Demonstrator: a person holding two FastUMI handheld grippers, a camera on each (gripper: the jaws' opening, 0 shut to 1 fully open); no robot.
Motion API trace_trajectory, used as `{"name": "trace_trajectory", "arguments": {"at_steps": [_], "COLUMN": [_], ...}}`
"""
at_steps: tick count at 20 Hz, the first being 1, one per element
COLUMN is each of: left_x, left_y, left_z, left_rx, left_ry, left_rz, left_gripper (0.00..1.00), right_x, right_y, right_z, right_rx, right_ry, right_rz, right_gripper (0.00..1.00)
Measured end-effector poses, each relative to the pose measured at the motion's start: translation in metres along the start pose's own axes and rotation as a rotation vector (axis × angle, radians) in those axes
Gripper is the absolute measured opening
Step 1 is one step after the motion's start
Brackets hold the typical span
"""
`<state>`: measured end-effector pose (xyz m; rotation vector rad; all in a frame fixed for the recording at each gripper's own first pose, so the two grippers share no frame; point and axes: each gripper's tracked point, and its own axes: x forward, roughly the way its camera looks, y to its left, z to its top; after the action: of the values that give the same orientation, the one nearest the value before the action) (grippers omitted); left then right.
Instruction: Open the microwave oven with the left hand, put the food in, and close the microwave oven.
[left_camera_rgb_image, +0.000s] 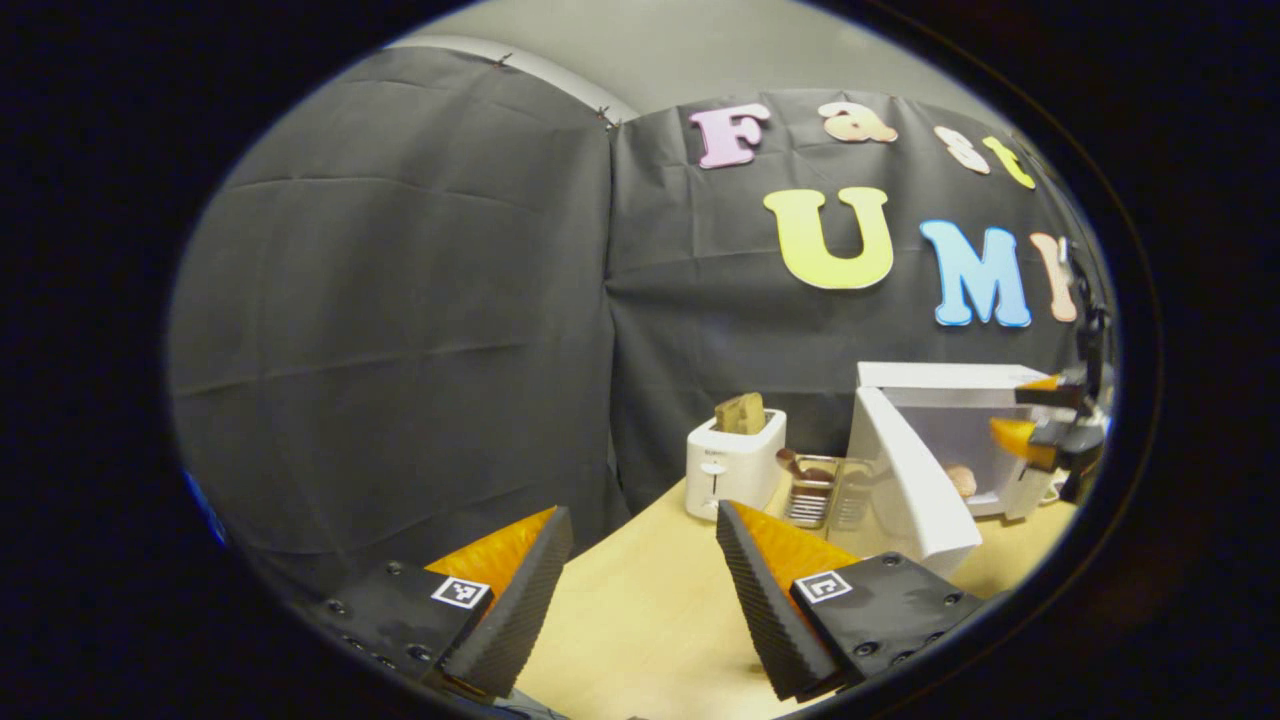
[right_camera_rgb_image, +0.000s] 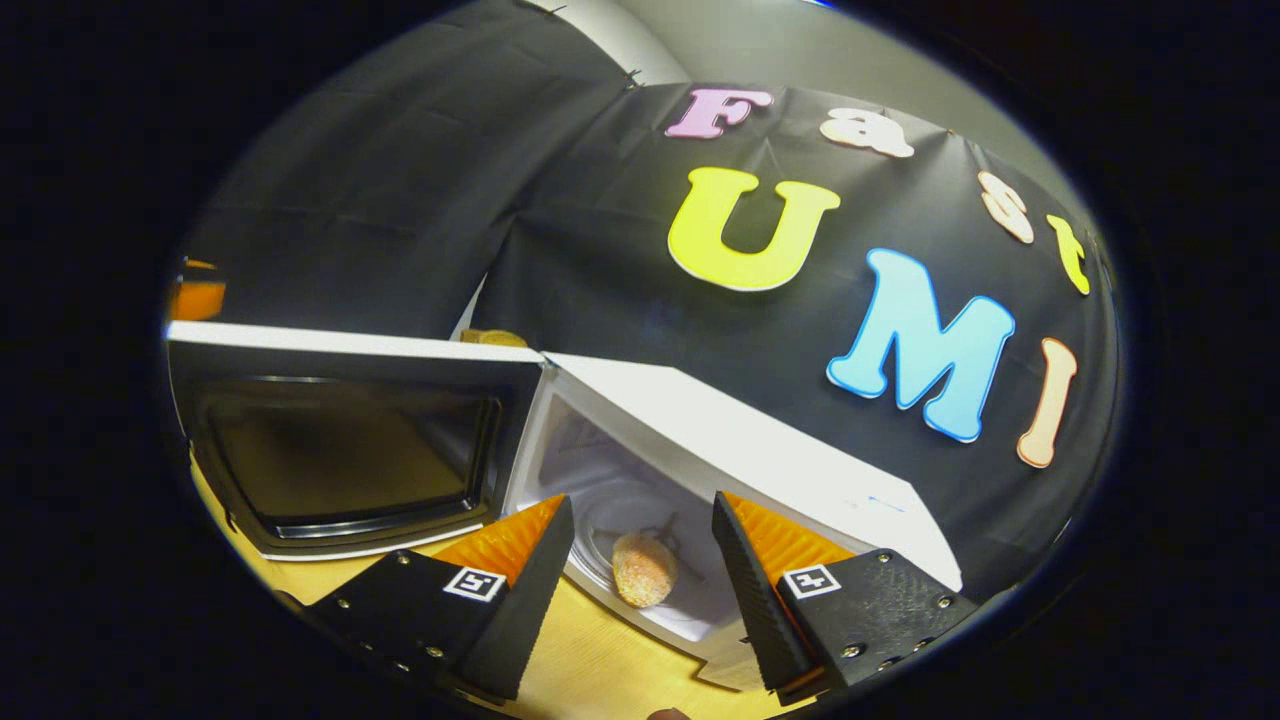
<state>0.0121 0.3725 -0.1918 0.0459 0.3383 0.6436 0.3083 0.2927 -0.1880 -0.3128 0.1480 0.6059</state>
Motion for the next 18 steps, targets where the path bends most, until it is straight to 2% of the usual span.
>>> {"name": "trace_trajectory", "arguments": {"at_steps": [4,7,10,13,14,15,16,18], "left_x": [0.002,0.0,-0.004,-0.011,-0.014,-0.013,-0.012,-0.022], "left_y": [0.001,-0.008,-0.027,-0.048,-0.058,-0.054,-0.056,-0.076], "left_z": [-0.027,-0.046,-0.062,-0.067,-0.068,-0.069,-0.074,-0.072], "left_rx": [-0.004,-0.029,-0.034,-0.045,-0.044,-0.018,-0.003,-0.006], "left_ry": [0.046,0.086,0.122,0.146,0.158,0.163,0.163,0.177], "left_rz": [0.003,-0.004,-0.035,-0.078,-0.102,-0.065,-0.066,-0.109], "left_gripper": [0.96,0.94,0.75,0.17,0.15,0.14,0.1,0.07], "right_x": [-0.046,-0.081,-0.111,-0.14,-0.148,-0.156,-0.163,-0.175], "right_y": [-0.014,-0.028,-0.038,-0.054,-0.061,-0.065,-0.069,-0.08], "right_z": [0.033,0.039,0.028,0.012,0.009,0.005,-0.001,-0.006], "right_rx": [0.046,0.068,0.11,0.116,0.117,0.123,0.13,0.145], "right_ry": [-0.076,-0.099,-0.081,-0.044,-0.037,-0.029,-0.02,-0.007], "right_rz": [-0.029,-0.068,-0.093,-0.132,-0.146,-0.157,-0.166,-0.19], "right_gripper": [0.86,0.85,0.85,0.85,0.85,0.85,0.85,0.85]}}
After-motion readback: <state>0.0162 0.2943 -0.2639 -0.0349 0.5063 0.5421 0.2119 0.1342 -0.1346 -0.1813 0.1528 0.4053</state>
